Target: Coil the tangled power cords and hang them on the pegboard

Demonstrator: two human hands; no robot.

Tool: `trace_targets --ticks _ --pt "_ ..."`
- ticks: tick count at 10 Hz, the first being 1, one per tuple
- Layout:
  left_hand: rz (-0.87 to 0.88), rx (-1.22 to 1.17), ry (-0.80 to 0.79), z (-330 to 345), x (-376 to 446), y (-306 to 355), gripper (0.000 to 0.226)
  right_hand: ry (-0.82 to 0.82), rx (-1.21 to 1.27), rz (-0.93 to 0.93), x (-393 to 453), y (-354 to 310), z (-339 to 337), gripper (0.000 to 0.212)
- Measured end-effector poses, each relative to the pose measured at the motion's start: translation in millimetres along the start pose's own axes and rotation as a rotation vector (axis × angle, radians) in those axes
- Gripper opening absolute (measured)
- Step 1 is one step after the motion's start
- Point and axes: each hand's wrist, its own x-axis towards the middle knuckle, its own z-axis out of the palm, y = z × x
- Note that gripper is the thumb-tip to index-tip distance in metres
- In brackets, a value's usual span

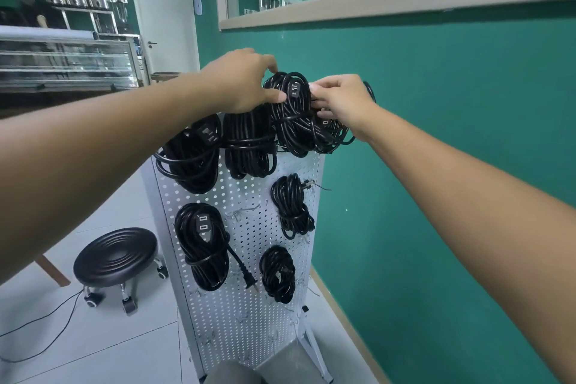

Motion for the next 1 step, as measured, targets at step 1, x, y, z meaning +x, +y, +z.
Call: trace_targets --ticks 1 --pt "0.058 0.004 0.066 -7.0 -11.7 6.7 0.061 0.005 -0.112 -0.059 -18.2 -1.2 -13.0 0.008"
